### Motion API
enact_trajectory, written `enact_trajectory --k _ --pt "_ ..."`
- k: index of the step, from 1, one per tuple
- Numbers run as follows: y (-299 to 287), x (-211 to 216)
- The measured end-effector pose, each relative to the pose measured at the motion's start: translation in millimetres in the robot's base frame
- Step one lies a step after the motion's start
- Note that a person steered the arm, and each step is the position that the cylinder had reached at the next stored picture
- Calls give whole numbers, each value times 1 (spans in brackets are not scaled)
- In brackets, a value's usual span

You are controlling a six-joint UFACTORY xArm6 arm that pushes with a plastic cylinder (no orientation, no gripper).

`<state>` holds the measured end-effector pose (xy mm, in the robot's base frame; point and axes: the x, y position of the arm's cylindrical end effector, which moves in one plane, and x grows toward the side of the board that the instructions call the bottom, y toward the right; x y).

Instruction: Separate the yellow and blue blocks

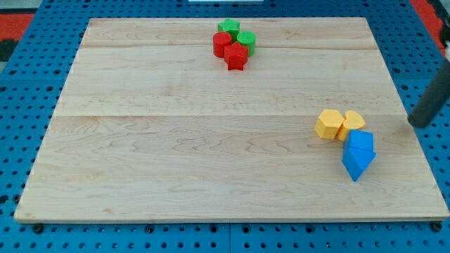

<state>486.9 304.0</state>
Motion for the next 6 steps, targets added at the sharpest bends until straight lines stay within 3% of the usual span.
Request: enact_trajectory --k 1,2,4,5,6 --pt "-46 12" --pt "-94 -20" --pt "-223 -38" --pt "-217 -121" --pt "-220 -166"
